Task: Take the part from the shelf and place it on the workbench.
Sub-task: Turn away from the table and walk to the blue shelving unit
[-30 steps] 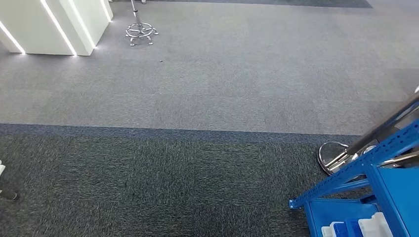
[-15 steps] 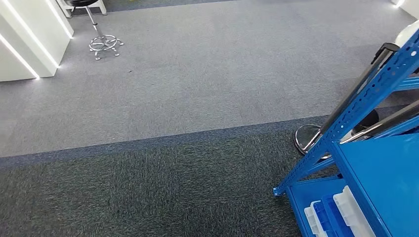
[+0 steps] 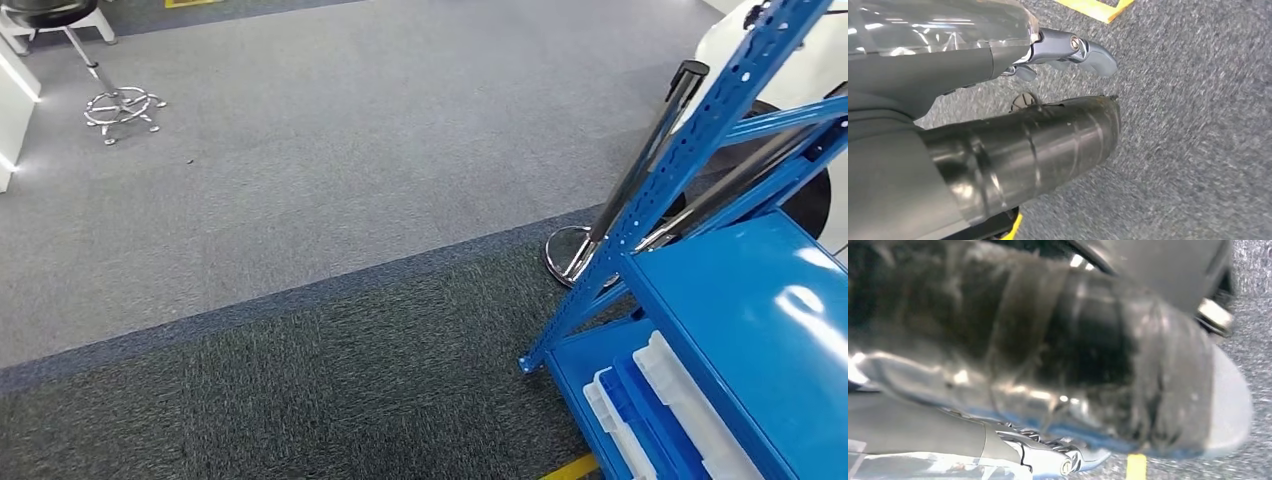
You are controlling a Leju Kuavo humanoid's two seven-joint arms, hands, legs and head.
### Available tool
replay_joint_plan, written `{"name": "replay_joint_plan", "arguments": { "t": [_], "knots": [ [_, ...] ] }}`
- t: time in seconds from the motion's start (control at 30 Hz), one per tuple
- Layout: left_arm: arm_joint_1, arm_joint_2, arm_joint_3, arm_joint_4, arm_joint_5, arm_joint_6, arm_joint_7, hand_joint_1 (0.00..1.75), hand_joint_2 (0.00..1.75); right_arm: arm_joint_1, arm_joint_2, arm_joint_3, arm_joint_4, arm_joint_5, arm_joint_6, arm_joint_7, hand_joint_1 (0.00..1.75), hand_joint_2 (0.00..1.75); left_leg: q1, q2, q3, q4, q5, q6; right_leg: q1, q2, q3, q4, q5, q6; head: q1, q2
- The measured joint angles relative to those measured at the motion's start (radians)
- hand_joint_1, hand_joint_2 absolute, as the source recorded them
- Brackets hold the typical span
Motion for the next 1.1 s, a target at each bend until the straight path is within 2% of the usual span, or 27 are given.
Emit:
{"name": "replay_joint_plan", "arguments": {
  "t": [0.03,0.07,0.13,0.17,0.2,0.27,0.3,0.37,0.43,0.47,0.5,0.53,0.57,0.6,0.67,0.7,0.73,0.77,0.8,0.83,0.87,0.93,0.97,1.0,1.03,1.07,1.1],
  "knots": [
    [0.000,0.000,0.000,0.000,0.000,0.000,0.000,0.00,0.00,0.001,0.000,0.000,0.000,0.000,0.000,0.000,0.00,0.00,0.000,0.013,0.002,0.000,-0.002,-0.001,-0.002,-0.003,0.003,-0.007,0.016,0.002,0.000,0.000],
    [0.000,-0.001,0.000,0.000,0.000,0.000,0.000,0.00,0.00,0.003,0.000,0.000,0.000,0.000,0.000,0.000,0.00,0.00,0.000,0.025,0.005,0.000,-0.005,-0.004,-0.004,-0.009,0.027,-0.054,0.048,0.002,0.000,0.000],
    [-0.002,-0.002,0.000,0.000,0.000,-0.001,0.000,0.00,0.00,0.003,-0.001,0.000,0.000,0.000,0.000,0.001,0.00,0.00,-0.002,0.047,0.015,0.001,-0.011,-0.011,-0.001,-0.042,0.103,-0.200,0.113,-0.002,0.000,0.000],
    [-0.002,-0.003,0.000,0.000,0.000,-0.002,0.000,0.00,0.00,0.002,-0.001,0.000,0.000,0.000,0.000,0.001,0.00,0.00,-0.003,0.055,0.019,0.001,-0.015,-0.017,0.003,-0.055,0.129,-0.252,0.129,-0.008,0.000,0.000],
    [-0.004,-0.003,0.000,0.000,0.000,-0.002,0.000,0.00,0.00,0.001,-0.001,0.000,0.000,0.000,0.000,0.001,0.00,0.00,-0.005,0.063,0.022,0.002,-0.018,-0.023,0.007,-0.063,0.142,-0.280,0.134,-0.013,0.000,0.000],
    [-0.009,-0.003,0.001,0.000,0.000,-0.003,0.000,0.00,0.00,0.003,-0.001,0.000,0.000,0.001,0.001,0.002,0.00,0.00,-0.005,0.079,0.029,0.001,-0.022,-0.034,0.011,-0.049,0.141,-0.286,0.132,-0.024,-0.001,0.000],
    [-0.012,-0.003,0.001,0.000,0.000,-0.003,0.000,0.00,0.00,0.005,0.000,0.000,0.000,0.001,0.001,0.002,0.00,0.00,-0.003,0.076,0.032,0.005,-0.027,-0.039,0.009,-0.039,0.143,-0.290,0.134,-0.029,-0.001,0.000],
    [-0.012,-0.003,0.002,0.000,0.000,-0.003,0.000,0.00,0.00,0.006,0.000,0.000,0.000,0.001,0.001,0.003,0.00,0.00,0.000,0.033,0.016,0.052,-0.062,-0.048,0.003,-0.019,0.150,-0.298,0.140,-0.043,-0.002,0.000],
    [-0.006,-0.003,0.002,0.000,0.000,-0.004,0.000,0.00,0.00,0.003,0.000,0.000,0.000,0.002,0.002,0.003,0.00,0.00,0.003,-0.020,-0.043,0.176,-0.127,-0.052,0.001,0.002,0.152,-0.300,0.143,-0.052,-0.003,0.000],
    [-0.004,-0.003,0.002,0.000,0.000,-0.004,0.000,0.00,0.00,0.002,0.000,0.000,0.000,0.002,0.002,0.003,0.00,0.00,0.003,-0.030,-0.078,0.245,-0.152,-0.053,0.002,0.016,0.152,-0.300,0.143,-0.053,-0.003,0.000],
    [-0.003,-0.003,0.002,0.000,0.000,-0.004,0.000,0.00,0.00,0.003,0.000,0.000,0.000,0.002,0.002,0.003,0.00,0.00,0.003,-0.035,-0.105,0.292,-0.160,-0.054,0.003,0.030,0.153,-0.300,0.143,-0.053,-0.003,0.000],
    [-0.002,-0.003,0.003,0.000,0.000,-0.004,0.000,0.00,0.00,0.003,0.000,0.000,0.000,0.002,0.002,0.003,0.00,0.00,0.003,-0.036,-0.116,0.301,-0.146,-0.054,0.004,0.045,0.154,-0.299,0.143,-0.053,-0.004,0.000],
    [-0.002,-0.003,0.003,0.000,0.000,-0.004,0.000,0.00,0.00,0.003,0.000,0.000,0.000,0.002,0.002,0.003,0.00,0.00,0.003,-0.038,-0.107,0.267,-0.113,-0.052,0.004,0.060,0.156,-0.298,0.142,-0.053,-0.004,0.000],
    [-0.001,-0.003,0.003,0.000,0.000,-0.004,0.000,0.00,0.00,0.003,0.000,0.000,0.000,0.002,0.002,0.003,0.00,0.00,0.003,-0.046,-0.082,0.202,-0.069,-0.049,0.004,0.075,0.158,-0.296,0.141,-0.051,-0.004,0.000],
    [0.000,-0.002,0.004,0.000,0.000,-0.004,0.000,0.00,0.00,0.003,0.001,0.000,0.000,0.002,0.002,0.003,0.00,0.00,0.003,-0.087,-0.032,0.069,-0.008,-0.042,0.004,0.101,0.154,-0.290,0.137,-0.044,-0.003,0.000],
    [-0.001,-0.002,0.004,0.000,0.000,-0.005,0.000,0.00,0.00,0.003,0.001,0.000,0.000,0.002,0.002,0.003,0.00,0.00,0.002,-0.103,-0.018,0.032,0.002,-0.039,0.003,0.110,0.150,-0.286,0.136,-0.039,-0.003,0.000],
    [-0.003,-0.001,0.005,0.000,0.000,-0.005,0.000,0.00,0.00,0.003,0.001,0.000,0.000,0.002,0.002,0.003,0.00,0.00,0.001,-0.112,-0.014,0.019,0.002,-0.037,0.002,0.119,0.145,-0.284,0.135,-0.032,-0.003,0.000],
    [-0.006,-0.002,0.005,0.000,0.000,-0.005,0.001,0.00,0.00,0.004,0.001,0.000,0.000,0.003,0.002,0.004,0.00,0.00,0.000,-0.104,-0.013,0.015,0.002,-0.036,0.001,0.128,0.142,-0.284,0.136,-0.025,-0.003,0.000],
    [-0.010,-0.003,0.005,0.000,0.000,-0.006,0.002,0.00,0.00,0.005,0.001,0.000,0.000,0.004,0.002,0.004,0.00,0.00,0.001,-0.093,-0.010,0.012,0.005,-0.031,0.000,0.127,0.140,-0.283,0.136,-0.020,-0.003,0.000],
    [-0.011,-0.005,0.005,0.000,0.000,-0.007,0.003,0.00,0.00,0.006,0.001,0.000,0.000,0.005,0.002,0.004,0.00,0.00,0.004,-0.081,-0.007,0.007,0.008,-0.024,0.002,0.110,0.136,-0.275,0.130,-0.016,-0.002,0.000],
    [-0.010,-0.006,0.005,0.000,0.000,-0.008,0.004,0.00,0.00,0.005,0.000,0.000,0.000,0.006,0.002,0.004,0.00,0.00,0.006,-0.067,-0.005,0.002,0.010,-0.018,0.004,0.082,0.123,-0.249,0.112,-0.012,-0.002,0.000],
    [-0.004,-0.007,0.006,0.000,0.000,-0.009,0.006,0.00,0.00,0.002,0.000,0.001,0.000,0.009,0.003,0.005,0.00,0.00,0.007,-0.036,-0.004,-0.003,0.010,-0.009,0.005,0.021,0.069,-0.138,0.051,-0.006,-0.001,0.000],
    [-0.001,-0.007,0.006,0.000,0.000,-0.009,0.006,0.00,0.00,0.002,0.000,0.001,0.000,0.010,0.003,0.005,0.00,0.00,0.006,-0.021,-0.004,-0.002,0.009,-0.007,0.002,0.008,0.035,-0.070,0.021,-0.002,0.000,0.000],
    [0.000,-0.007,0.006,0.000,0.000,-0.009,0.007,0.00,0.00,0.002,0.000,0.001,0.000,0.011,0.003,0.005,0.00,0.00,0.006,-0.007,-0.003,-0.002,0.007,-0.007,-0.001,0.003,0.009,-0.020,0.006,0.001,0.000,0.000],
    [0.001,-0.007,0.006,0.000,0.000,-0.010,0.008,0.00,0.00,0.003,0.000,0.001,0.000,0.012,0.003,0.005,0.00,0.00,0.006,0.007,-0.002,-0.002,0.005,-0.008,-0.004,0.000,-0.001,-0.004,0.011,0.004,0.000,0.000],
    [0.001,-0.008,0.006,0.000,0.000,-0.010,0.009,0.00,0.00,0.004,-0.001,0.001,0.000,0.012,0.003,0.005,0.00,0.00,0.006,0.019,0.000,-0.002,0.003,-0.011,-0.007,-0.005,0.010,-0.028,0.035,0.007,0.000,0.000],
    [0.000,-0.009,0.006,0.000,0.000,-0.010,0.010,0.00,0.00,0.005,-0.001,0.001,0.000,0.013,0.003,0.005,0.00,0.00,0.007,0.031,0.004,-0.002,0.000,-0.014,-0.009,-0.015,0.040,-0.087,0.071,0.008,0.000,0.000]
  ]
}}
